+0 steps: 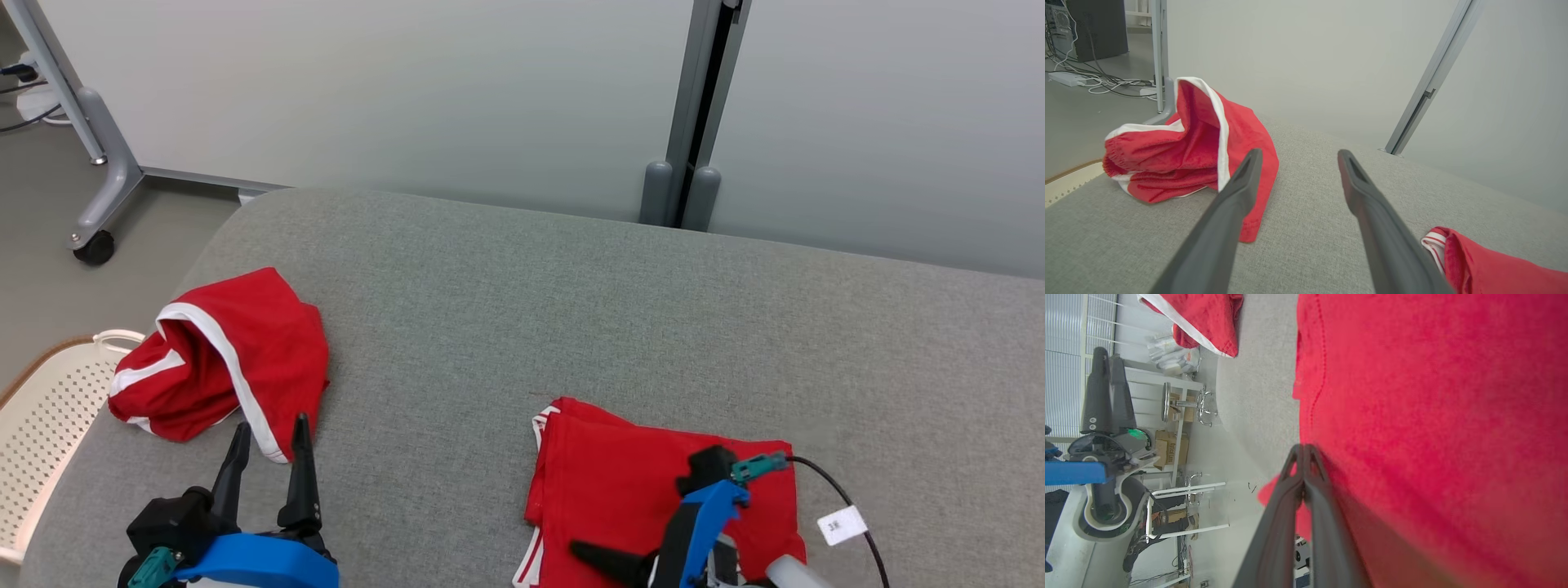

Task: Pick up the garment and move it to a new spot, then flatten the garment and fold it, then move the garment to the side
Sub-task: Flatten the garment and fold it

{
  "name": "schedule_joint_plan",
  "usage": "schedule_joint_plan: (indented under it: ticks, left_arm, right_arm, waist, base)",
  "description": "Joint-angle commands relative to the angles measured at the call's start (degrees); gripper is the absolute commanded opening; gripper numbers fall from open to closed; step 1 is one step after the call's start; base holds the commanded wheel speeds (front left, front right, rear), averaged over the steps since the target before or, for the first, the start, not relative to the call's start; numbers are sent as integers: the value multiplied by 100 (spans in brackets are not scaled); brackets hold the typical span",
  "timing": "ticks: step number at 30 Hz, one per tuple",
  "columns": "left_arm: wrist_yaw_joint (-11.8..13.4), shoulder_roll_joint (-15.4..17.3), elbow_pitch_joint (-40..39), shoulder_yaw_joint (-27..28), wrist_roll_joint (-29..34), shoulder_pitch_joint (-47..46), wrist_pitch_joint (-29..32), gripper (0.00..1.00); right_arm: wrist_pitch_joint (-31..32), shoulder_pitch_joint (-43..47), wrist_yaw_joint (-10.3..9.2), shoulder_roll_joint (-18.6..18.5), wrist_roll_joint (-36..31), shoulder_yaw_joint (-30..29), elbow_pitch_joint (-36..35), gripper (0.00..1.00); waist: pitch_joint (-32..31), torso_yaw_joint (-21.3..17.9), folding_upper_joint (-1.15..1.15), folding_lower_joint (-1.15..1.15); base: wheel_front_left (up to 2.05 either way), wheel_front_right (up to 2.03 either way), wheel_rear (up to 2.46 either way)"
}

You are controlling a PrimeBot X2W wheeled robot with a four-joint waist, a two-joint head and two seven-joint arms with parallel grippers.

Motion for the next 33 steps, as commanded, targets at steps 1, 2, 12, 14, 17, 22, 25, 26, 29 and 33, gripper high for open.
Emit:
schedule_joint_plan:
  ticks: [1, 2, 12, 14, 17, 22, 25, 26, 29, 33]
  left_arm:
    - [-10, 32, -8, 20, -14, -52, -25, 100]
    - [-10, 31, -10, 24, -13, -49, -25, 100]
    - [-12, 40, -45, 54, -2, -31, -25, 100]
    - [-9, 24, -81, 31, 22, -21, -25, 100]
    - [-2, 36, -106, 54, 21, -9, -25, 100]
    - [-1, 30, -172, 11, 71, -64, -25, 100]
    - [-3, 57, -193, 32, 75, -94, -25, 100]
    - [-3, 52, -210, 38, 82, -92, -25, 100]
    - [1, 70, -245, 108, 95, -88, -25, 100]
    - [4, 63, -281, 113, 140, -96, -25, 100]
  right_arm:
    - [44, 110, 3, -69, 26, 120, -271, 0]
    - [66, 157, 3, -94, 30, 202, -415, 0]
    - [-703, 175, 3, -612, -80, 269, -1752, 0]
    - [-1067, 121, 3, -709, -190, 146, -1864, 0]
    - [-1569, 15, 3, -874, -372, 14, -2043, 21]
    - [-2453, -125, 3, -1233, -771, -31, -2435, 100]
    - [-2975, -131, 3, -1482, -1050, -80, -2396, 100]
    - [-3145, -160, 3, -1538, -1177, -112, -2346, 100]
    - [-3583, -208, 3, -1648, -1537, -279, -2140, 100]
    - [-3814, -200, 3, -1646, -2081, -562, -1869, 100]
  waist:
    - [1, -20, 0, 0]
    - [-2, -40, 0, 0]
    - [-34, -484, 0, 0]
    - [-57, -600, 0, 0]
    - [-72, -784, 0, 0]
    - [-70, -1047, 0, 0]
    - [-68, -1186, 0, 0]
    - [-68, -1234, 0, 0]
    - [-75, -1343, 0, 0]
    - [-76, -1425, 0, 0]
  base:
    - [0, 0, 0]
    - [0, 0, 0]
    - [0, 0, 0]
    - [0, 0, 0]
    - [0, 0, 0]
    - [0, 0, 0]
    - [0, 0, 0]
    - [0, 0, 0]
    - [0, 0, 0]
    - [0, 0, 0]
